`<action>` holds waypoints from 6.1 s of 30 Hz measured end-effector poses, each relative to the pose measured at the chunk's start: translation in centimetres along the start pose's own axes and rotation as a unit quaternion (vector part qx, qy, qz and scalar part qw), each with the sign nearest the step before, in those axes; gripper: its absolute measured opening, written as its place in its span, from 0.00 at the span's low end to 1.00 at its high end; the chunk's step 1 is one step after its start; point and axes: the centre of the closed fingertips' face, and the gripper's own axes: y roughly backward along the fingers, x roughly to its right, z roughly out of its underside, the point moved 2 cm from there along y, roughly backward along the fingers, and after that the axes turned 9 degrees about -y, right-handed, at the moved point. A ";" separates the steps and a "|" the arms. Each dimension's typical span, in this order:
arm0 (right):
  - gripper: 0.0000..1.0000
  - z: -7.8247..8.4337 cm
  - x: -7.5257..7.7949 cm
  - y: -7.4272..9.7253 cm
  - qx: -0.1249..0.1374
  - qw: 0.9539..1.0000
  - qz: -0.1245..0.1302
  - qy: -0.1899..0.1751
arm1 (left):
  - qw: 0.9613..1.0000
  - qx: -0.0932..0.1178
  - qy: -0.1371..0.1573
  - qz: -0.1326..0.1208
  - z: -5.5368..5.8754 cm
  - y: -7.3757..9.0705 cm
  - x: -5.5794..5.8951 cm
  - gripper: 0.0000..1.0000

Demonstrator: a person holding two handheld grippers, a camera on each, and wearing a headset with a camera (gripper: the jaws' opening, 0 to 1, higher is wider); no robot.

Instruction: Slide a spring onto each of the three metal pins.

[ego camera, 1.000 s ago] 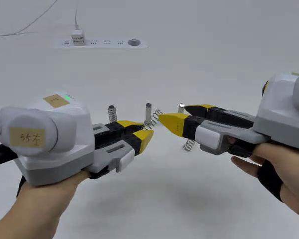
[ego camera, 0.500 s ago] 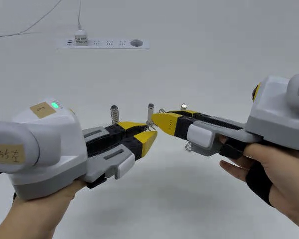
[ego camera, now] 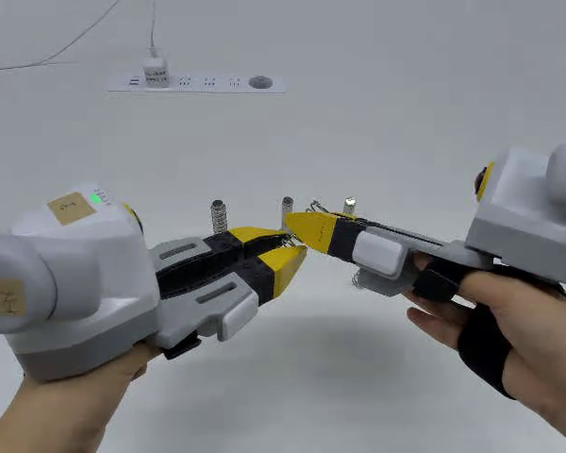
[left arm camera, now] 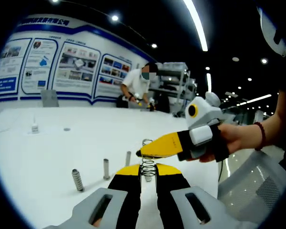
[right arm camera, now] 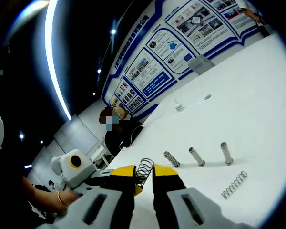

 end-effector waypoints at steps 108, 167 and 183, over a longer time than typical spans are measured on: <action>0.12 -3.3 7.5 -6.3 -0.053 0.946 0.133 0.291 | 0.990 -0.114 -0.029 -0.075 5.1 1.7 -2.6 0.56; 0.12 -0.1 10.2 -6.6 -0.107 0.937 0.166 0.289 | 0.990 -0.112 -0.024 -0.080 5.0 1.8 -2.9 0.57; 0.24 -1.2 8.7 -6.2 -0.092 0.945 0.158 0.271 | 0.990 -0.110 -0.015 -0.085 4.6 1.9 -2.9 0.61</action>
